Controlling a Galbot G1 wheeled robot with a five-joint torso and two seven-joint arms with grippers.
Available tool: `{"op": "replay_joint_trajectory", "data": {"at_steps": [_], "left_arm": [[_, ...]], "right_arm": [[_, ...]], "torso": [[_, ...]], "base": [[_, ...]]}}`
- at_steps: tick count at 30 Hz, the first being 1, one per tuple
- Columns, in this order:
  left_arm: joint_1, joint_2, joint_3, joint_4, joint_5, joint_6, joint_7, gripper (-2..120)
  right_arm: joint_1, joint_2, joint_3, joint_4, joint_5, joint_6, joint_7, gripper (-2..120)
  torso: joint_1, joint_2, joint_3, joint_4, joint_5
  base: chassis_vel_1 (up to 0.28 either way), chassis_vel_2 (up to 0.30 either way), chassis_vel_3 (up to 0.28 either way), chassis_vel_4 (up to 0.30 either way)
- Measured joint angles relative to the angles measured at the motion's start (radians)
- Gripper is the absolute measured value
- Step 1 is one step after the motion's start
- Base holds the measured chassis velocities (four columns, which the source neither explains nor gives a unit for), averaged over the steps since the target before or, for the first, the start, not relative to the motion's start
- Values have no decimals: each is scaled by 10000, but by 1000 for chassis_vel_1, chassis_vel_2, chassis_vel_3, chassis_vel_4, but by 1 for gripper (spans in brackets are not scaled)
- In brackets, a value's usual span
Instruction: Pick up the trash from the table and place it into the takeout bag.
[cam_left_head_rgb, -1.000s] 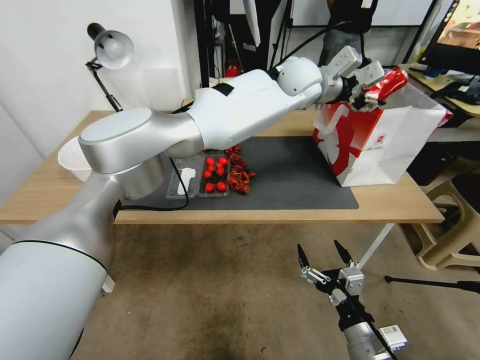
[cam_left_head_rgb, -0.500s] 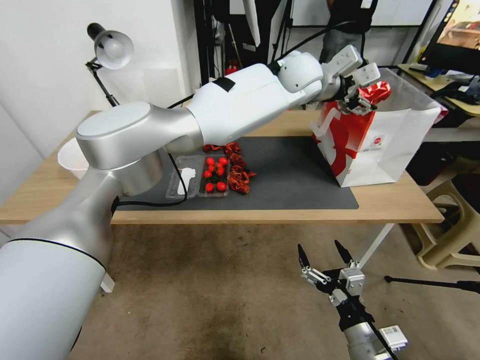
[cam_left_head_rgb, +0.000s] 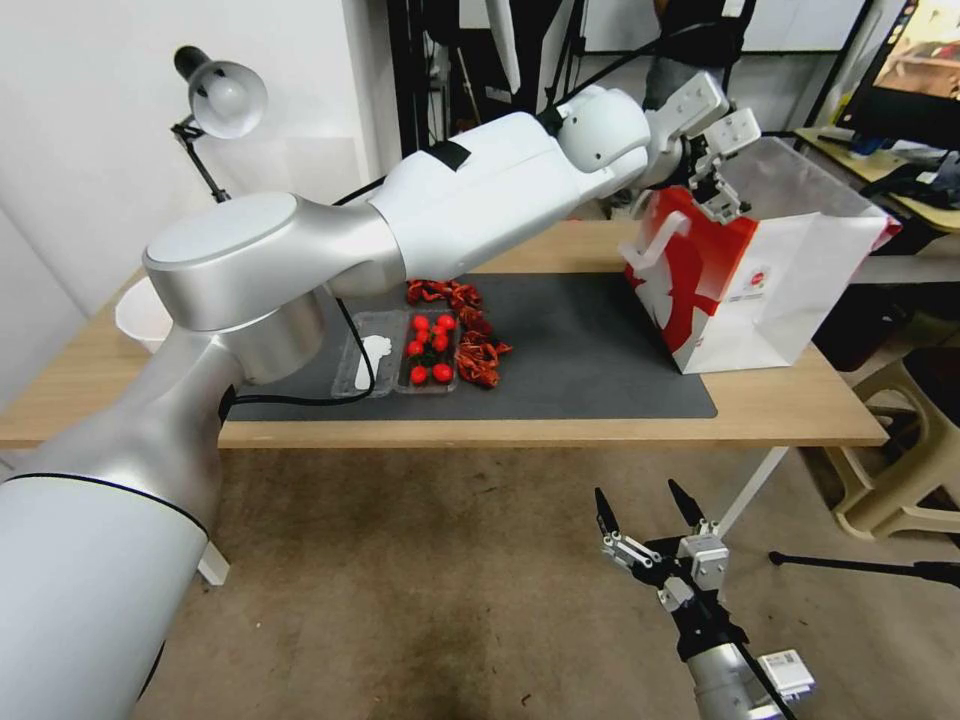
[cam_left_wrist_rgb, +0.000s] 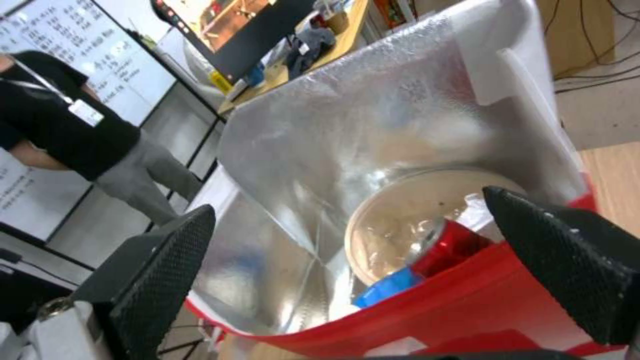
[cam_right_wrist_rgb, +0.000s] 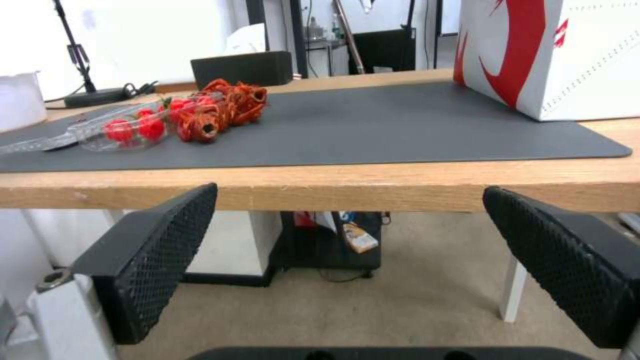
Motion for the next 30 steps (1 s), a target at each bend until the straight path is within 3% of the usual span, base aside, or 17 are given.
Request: {"op": "replay_joint_trajectory", "data": {"at_steps": [9,14,18,19,21,22,25,30], "left_arm": [[353,0,-415,-661,-423,280,-650,100],[798,117,-1185,-1510,-707,464,-1491,100],[1171,1170,-1626,-2537,-884,595,-1846,100],[1171,1170,-1626,-2537,-884,595,-1846,100],[1529,2141,-1856,-3362,-985,681,-2080,100],[1529,2141,-1856,-3362,-985,681,-2080,100],[2250,3340,-2232,-4553,-1063,706,-2426,100],[2632,3779,-2417,-5055,-1101,635,-2607,100]], "right_arm": [[-1,-15,7,21,19,0,0,100],[17,-50,0,29,38,0,0,100],[33,-109,4,46,85,-6,4,100],[33,-109,4,46,85,-6,4,100],[42,-144,5,73,116,-19,7,100],[42,-144,5,73,116,-19,7,100],[65,-212,5,89,142,-41,15,100],[79,-241,5,92,155,-51,22,100]], "torso": [[0,0,0,-1,0],[0,1,0,-8,1],[0,1,0,-5,0],[0,1,0,-5,0],[0,1,0,6,-4],[0,1,0,6,-4],[0,1,0,7,-6],[0,1,0,1,-5]], "base": [[0,0,0,0],[0,0,0,0],[0,0,0,0],[0,0,0,0],[0,0,0,0],[0,0,0,0],[0,0,0,0],[0,0,0,0]]}}
